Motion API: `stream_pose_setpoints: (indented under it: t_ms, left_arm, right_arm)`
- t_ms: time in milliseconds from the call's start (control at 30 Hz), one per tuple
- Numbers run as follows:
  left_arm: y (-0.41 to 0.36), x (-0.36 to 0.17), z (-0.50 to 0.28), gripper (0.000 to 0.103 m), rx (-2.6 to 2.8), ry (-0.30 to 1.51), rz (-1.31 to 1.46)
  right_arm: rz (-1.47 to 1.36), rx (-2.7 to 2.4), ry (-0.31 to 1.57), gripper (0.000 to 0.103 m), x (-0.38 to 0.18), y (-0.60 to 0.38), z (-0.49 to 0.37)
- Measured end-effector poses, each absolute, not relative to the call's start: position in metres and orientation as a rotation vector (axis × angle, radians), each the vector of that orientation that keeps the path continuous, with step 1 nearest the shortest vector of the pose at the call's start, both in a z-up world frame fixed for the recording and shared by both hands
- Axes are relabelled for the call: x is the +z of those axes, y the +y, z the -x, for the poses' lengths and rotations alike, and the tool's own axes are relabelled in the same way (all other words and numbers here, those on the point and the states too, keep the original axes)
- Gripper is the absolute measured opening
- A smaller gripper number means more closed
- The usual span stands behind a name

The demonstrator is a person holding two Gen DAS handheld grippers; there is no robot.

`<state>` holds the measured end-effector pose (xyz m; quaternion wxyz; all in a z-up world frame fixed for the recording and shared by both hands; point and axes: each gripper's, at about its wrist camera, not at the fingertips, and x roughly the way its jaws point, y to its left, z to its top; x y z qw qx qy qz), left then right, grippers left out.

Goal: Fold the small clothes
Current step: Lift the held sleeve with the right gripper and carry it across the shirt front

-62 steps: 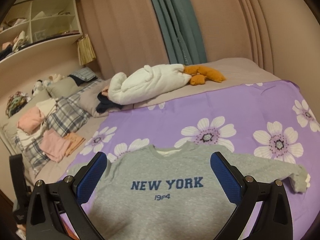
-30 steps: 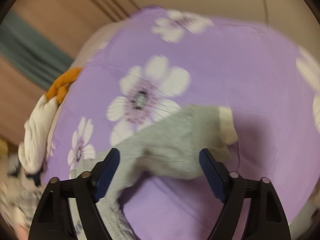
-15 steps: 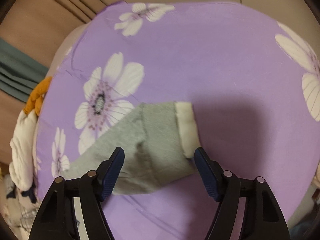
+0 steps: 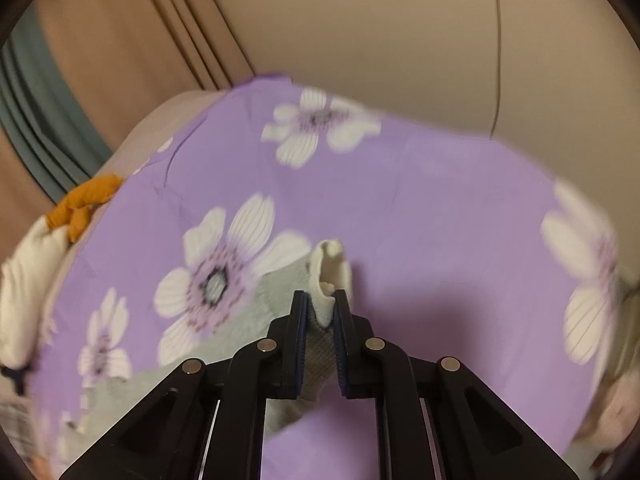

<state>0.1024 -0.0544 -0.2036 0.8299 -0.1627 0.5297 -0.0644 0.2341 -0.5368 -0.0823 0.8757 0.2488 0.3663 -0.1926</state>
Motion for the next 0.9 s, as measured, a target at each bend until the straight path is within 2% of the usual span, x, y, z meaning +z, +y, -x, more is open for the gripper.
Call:
stream_pose_setpoints:
  t_ms: [200,367,400,467,500,533,767,867,900]
  left_arm:
    - [-0.060,-0.202,-0.107,0.041,-0.115,1.137,0.319]
    - [-0.061,-0.190,-0.114,0.041,-0.128,1.115,0.347]
    - [-0.062,-0.186,-0.117,0.043,-0.135,1.102,0.360]
    - [-0.065,-0.178,-0.120,0.051,-0.147,1.080,0.366]
    - [-0.068,-0.175,-0.121,0.054,-0.154,1.067,0.362]
    - [-0.072,-0.171,-0.122,0.054,-0.163,1.053,0.354]
    - [-0.104,-0.171,-0.139,0.051,-0.261,1.049,0.334]
    - [-0.115,-0.176,-0.147,0.040,-0.296,1.055,0.330]
    - [-0.118,-0.179,-0.150,0.038,-0.296,1.065,0.325]
  right_arm:
    - [-0.589,-0.411,0.892,0.013,-0.146,-0.564,-0.246]
    - [-0.612,-0.423,0.860,0.016,-0.143,-0.564,-0.239]
    - [-0.614,-0.427,0.844,0.021,-0.138,-0.564,-0.235]
    - [-0.612,-0.463,0.817,0.046,-0.126,-0.563,-0.225]
    - [-0.620,-0.474,0.810,0.062,-0.126,-0.564,-0.224]
    - [-0.644,-0.485,0.792,0.065,-0.121,-0.564,-0.217]
    - [-0.813,-0.456,0.865,0.064,-0.148,-0.570,-0.218]
    - [-0.848,-0.394,0.862,0.064,-0.155,-0.565,-0.225]
    - [-0.846,-0.377,0.854,0.055,-0.157,-0.563,-0.230]
